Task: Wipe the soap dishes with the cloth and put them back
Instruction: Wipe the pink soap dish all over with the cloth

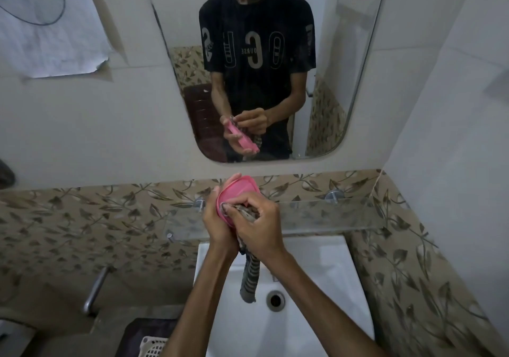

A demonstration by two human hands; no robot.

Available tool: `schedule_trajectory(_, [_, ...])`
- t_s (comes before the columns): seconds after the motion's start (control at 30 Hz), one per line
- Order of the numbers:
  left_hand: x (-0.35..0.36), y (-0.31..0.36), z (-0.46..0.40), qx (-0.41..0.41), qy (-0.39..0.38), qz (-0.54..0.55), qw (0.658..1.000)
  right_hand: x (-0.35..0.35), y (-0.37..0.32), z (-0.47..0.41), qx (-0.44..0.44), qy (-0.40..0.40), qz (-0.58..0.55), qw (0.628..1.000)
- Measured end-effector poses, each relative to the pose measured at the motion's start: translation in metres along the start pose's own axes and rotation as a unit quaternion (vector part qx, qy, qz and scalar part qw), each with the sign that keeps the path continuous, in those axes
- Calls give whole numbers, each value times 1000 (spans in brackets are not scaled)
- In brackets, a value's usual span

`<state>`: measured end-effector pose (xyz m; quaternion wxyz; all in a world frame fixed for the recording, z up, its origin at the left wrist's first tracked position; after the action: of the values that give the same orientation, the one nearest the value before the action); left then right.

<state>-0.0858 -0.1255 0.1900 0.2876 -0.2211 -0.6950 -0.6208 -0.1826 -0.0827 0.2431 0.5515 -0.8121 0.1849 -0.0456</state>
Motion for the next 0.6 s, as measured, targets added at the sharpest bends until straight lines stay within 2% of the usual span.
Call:
schedule_trajectory(0.13, [2, -2, 5, -9, 18, 20, 1000, 5, -8, -14, -18, 15, 34, 999])
schedule_trajectory(0.27, [0, 2, 9, 0, 0, -13, 1000, -20, 20, -31, 78, 62, 47, 994])
schedule_trajectory(0.33, [0, 3, 9, 2, -4, -20, 1000, -23, 26, -30, 94, 59, 54, 992])
schedule_trajectory(0.5, [1, 1, 5, -9, 5, 5, 1000, 5, -8, -5, -43, -47, 52, 997])
schedule_trajectory(0.6, [3, -2, 6, -16, 4, 16, 1000, -1, -10, -19, -54, -24, 77, 995])
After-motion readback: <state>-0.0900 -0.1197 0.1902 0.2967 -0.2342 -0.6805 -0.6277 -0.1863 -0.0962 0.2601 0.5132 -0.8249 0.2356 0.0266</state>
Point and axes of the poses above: each hand's wrist, its own z-axis away from the middle knuckle, its own x-axis out of the palm, y = z × x, the point moved 8 cm from there along -z, towards the middle knuckle, and after that the axes turned 12 degrees about x, right-handed, at the moved point
